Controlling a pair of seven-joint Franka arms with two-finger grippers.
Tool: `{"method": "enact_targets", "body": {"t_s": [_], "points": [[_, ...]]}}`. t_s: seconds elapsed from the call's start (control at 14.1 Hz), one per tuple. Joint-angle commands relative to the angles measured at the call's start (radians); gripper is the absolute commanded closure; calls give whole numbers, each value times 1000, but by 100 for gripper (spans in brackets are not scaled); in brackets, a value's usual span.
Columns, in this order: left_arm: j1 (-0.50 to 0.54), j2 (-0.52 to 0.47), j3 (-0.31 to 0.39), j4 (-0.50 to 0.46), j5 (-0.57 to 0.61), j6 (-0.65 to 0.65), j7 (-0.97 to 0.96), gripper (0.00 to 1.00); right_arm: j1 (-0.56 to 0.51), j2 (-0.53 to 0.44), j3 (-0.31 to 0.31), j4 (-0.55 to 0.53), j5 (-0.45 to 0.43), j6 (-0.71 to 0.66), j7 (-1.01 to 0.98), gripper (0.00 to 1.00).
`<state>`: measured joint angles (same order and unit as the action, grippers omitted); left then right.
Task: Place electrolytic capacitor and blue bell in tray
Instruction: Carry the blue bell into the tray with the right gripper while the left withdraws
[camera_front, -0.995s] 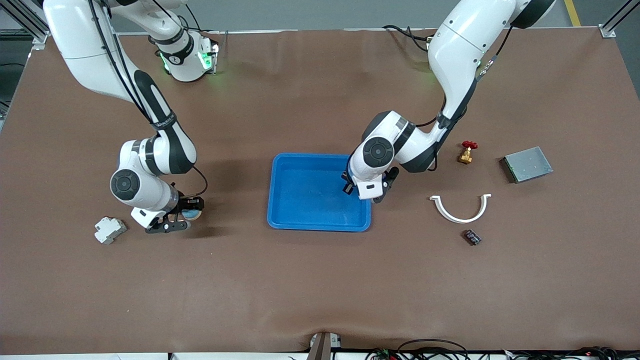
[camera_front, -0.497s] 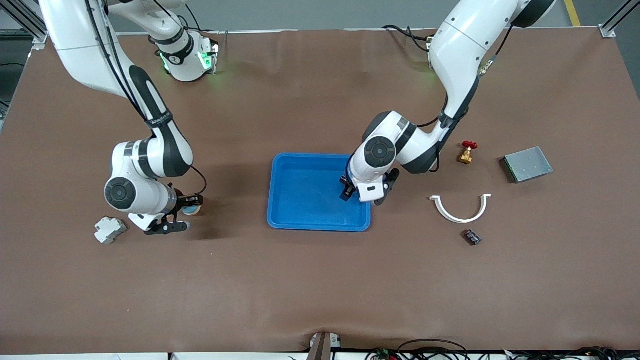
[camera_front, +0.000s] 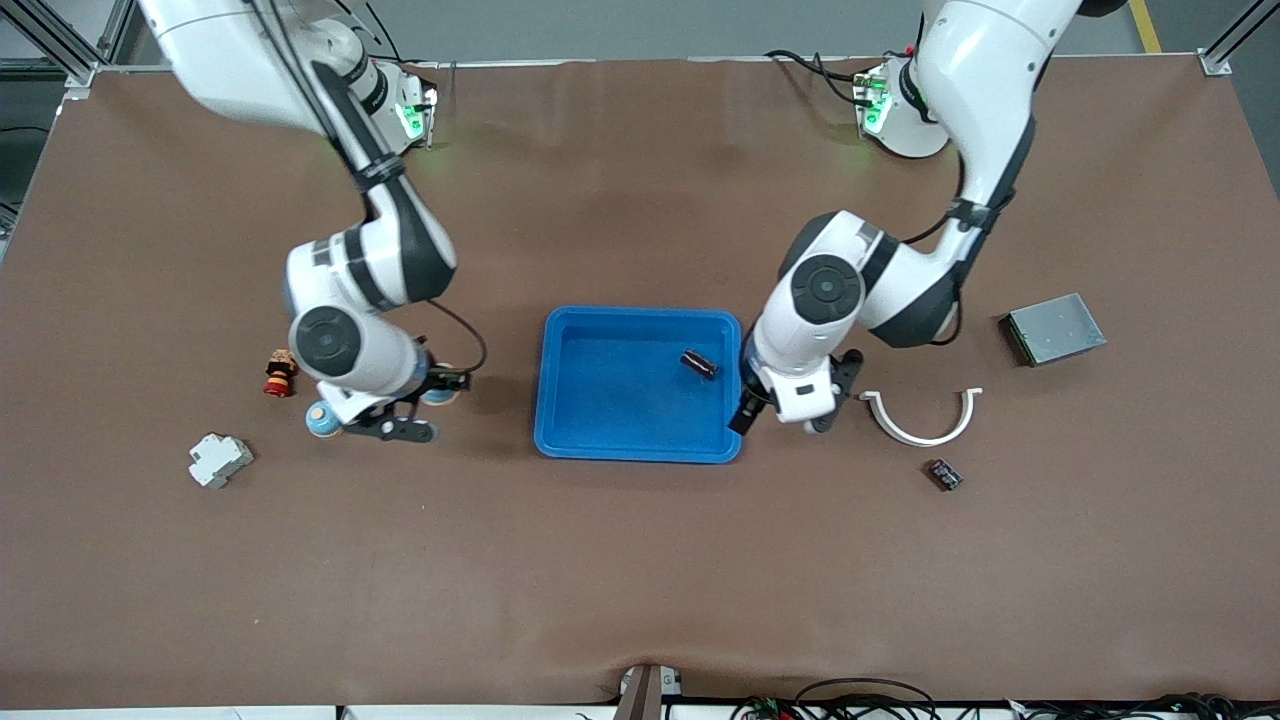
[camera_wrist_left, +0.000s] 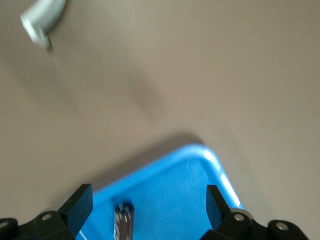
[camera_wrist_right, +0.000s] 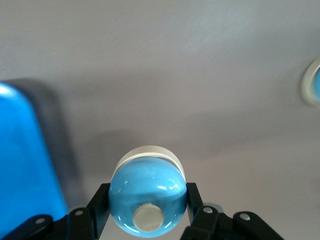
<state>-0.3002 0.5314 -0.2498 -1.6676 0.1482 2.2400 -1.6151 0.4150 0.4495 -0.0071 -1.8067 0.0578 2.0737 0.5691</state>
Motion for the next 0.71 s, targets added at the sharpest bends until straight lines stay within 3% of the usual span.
{"method": "enact_targets", "body": {"t_s": [0.0, 0.28, 0.64], "points": [[64, -7, 0, 34, 56, -92, 120, 0, 79, -15, -10, -10, 7, 17, 154, 89], [202, -47, -2, 25, 56, -181, 433, 0, 168, -5, -10, 29, 22, 39, 296, 89], [357, -25, -3, 19, 54, -175, 693, 0, 214, 40, -8, 30, 62, 138, 325, 89]]}}
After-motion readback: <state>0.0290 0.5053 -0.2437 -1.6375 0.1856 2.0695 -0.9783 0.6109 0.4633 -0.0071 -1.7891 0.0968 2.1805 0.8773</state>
